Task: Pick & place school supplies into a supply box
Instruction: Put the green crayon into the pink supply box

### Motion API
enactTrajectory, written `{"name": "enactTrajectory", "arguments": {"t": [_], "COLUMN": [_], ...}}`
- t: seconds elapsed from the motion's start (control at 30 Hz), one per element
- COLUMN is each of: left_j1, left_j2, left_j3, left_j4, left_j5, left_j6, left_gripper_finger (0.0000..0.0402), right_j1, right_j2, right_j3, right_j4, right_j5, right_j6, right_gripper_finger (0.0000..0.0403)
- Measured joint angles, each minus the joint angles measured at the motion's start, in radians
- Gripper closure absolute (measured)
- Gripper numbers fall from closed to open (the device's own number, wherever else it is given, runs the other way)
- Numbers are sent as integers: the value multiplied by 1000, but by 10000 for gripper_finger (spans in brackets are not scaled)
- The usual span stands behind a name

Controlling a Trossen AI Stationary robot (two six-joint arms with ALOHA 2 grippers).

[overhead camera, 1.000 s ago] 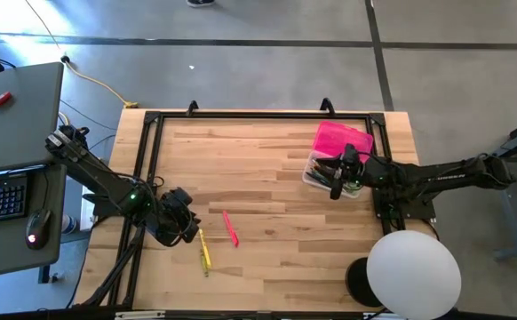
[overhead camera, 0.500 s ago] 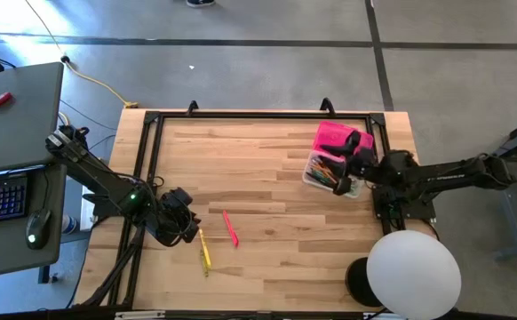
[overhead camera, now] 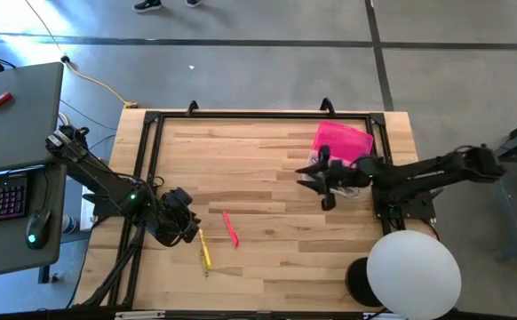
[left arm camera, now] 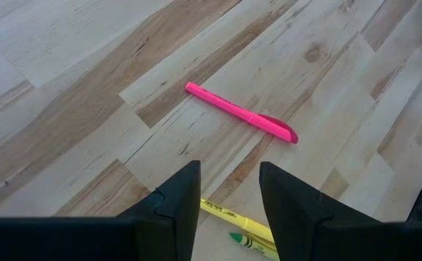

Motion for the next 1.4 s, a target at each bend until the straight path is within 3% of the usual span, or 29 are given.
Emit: {"name": "enactTrajectory", "arguments": {"t": [0.13,0.3,0.43,0.53,0.67,0.8,0.93,1.0,1.13,1.3,1.4], "left_j1": [0,1,1,0,0,0,1,10,38,46,45], "left_j2": [0,4,9,25,54,110,152,170,196,233,286], "left_j3": [0,0,0,0,0,0,0,0,0,0,0], "left_j4": [0,5,-4,-14,7,106,140,132,114,76,57], "left_j5": [-11,-216,-289,-288,-198,-160,-109,-85,-9,223,277], "left_j6": [7,187,248,278,316,320,423,370,76,-199,-300], "left_gripper_finger": [224,224,224,224,224,224,225,224,225,225,225], "right_j1": [0,0,0,0,-7,-18,-32,-39,-45,-46,-46], "right_j2": [107,213,297,356,411,429,429,429,429,429,429], "right_j3": [64,136,183,209,234,242,242,242,242,241,241], "right_j4": [-9,-24,-28,-31,-36,-39,-39,-38,-40,-38,-37], "right_j5": [-61,-147,-198,-198,-193,-192,-189,-189,-189,-190,-190], "right_j6": [17,-12,-9,-30,-61,-74,-98,-98,-100,-148,-163], "right_gripper_finger": [279,279,279,279,279,279,279,279,279,279,279]}}
